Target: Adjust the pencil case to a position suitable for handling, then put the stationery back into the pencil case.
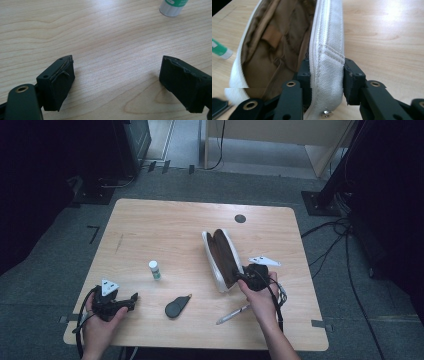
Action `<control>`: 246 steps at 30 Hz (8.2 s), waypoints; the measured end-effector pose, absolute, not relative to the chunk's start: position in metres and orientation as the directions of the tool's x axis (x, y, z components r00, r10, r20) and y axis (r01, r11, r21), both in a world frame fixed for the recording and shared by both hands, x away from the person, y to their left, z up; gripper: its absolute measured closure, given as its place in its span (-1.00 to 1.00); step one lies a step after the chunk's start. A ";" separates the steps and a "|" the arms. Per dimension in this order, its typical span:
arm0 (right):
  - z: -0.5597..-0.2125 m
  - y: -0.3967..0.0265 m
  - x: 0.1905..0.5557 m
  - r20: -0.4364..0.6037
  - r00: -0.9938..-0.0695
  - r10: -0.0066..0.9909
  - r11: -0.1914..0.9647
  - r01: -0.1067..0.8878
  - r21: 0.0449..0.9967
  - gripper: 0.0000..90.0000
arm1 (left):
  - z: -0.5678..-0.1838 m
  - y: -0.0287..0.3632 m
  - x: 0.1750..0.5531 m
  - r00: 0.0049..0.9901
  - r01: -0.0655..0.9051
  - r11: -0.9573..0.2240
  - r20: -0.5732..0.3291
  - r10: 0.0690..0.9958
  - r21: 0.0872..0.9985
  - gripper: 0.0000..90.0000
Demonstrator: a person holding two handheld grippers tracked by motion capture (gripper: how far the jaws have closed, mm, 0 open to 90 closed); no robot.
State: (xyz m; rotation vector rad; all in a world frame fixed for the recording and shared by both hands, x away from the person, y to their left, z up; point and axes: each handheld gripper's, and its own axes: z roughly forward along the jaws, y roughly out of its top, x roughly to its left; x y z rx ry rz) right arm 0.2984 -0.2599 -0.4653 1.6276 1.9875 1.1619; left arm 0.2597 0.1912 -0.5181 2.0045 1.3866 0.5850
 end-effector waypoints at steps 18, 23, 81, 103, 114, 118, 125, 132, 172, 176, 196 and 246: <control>-0.441 -0.274 0.293 0.213 -0.405 0.889 0.074 0.588 0.806 -0.46 | -0.518 0.191 0.260 0.349 0.659 -0.252 0.009 0.937 0.708 -0.71; -0.440 -0.286 0.271 0.208 -0.434 0.876 0.094 0.577 0.811 -0.60 | -0.518 0.191 0.260 0.349 0.659 -0.253 0.009 0.937 0.708 -0.71; -0.522 -0.316 0.225 0.090 -0.798 0.596 0.471 0.438 0.765 0.53 | -0.518 0.190 0.260 0.350 0.660 -0.253 0.009 0.937 0.708 -0.70; -0.519 -0.349 0.227 0.156 -0.615 0.773 0.308 0.578 0.755 0.76 | -0.518 0.190 0.260 0.352 0.659 -0.256 0.011 0.936 0.707 -0.70; -0.522 -0.359 0.229 0.163 -0.436 0.885 0.171 0.631 0.757 0.64 | -0.518 0.190 0.260 0.354 0.658 -0.257 0.011 0.935 0.707 -0.70; -0.522 -0.356 0.229 0.164 -0.434 0.886 0.169 0.632 0.757 0.62 | -0.518 0.190 0.260 0.353 0.659 -0.257 0.011 0.935 0.707 -0.70; -0.521 -0.359 0.227 0.147 -0.509 0.848 0.238 0.614 0.753 0.38 | -0.518 0.190 0.260 0.355 0.658 -0.259 0.011 0.935 0.707 -0.70; -0.521 -0.372 0.214 0.123 -0.525 0.842 0.266 0.603 0.752 0.63 | -0.518 0.190 0.260 0.356 0.658 -0.259 0.011 0.934 0.707 -0.70; -0.508 -0.351 0.227 0.073 -0.446 0.892 0.216 0.562 0.798 0.57 | -0.518 0.189 0.260 0.355 0.657 -0.257 0.010 0.935 0.709 -0.70; -0.512 -0.340 0.242 0.044 -0.445 0.894 0.256 0.590 0.766 0.60 | -0.518 0.189 0.260 0.354 0.657 -0.257 0.010 0.935 0.709 -0.70; -0.519 -0.331 0.264 0.026 -0.472 0.881 0.298 0.598 0.744 0.75 | -0.518 0.189 0.260 0.355 0.657 -0.257 0.010 0.935 0.709 -0.70; -0.412 -0.293 0.266 0.170 -0.431 0.886 0.070 0.488 0.870 0.79 | -0.518 0.189 0.260 0.355 0.657 -0.258 0.011 0.935 0.708 -0.70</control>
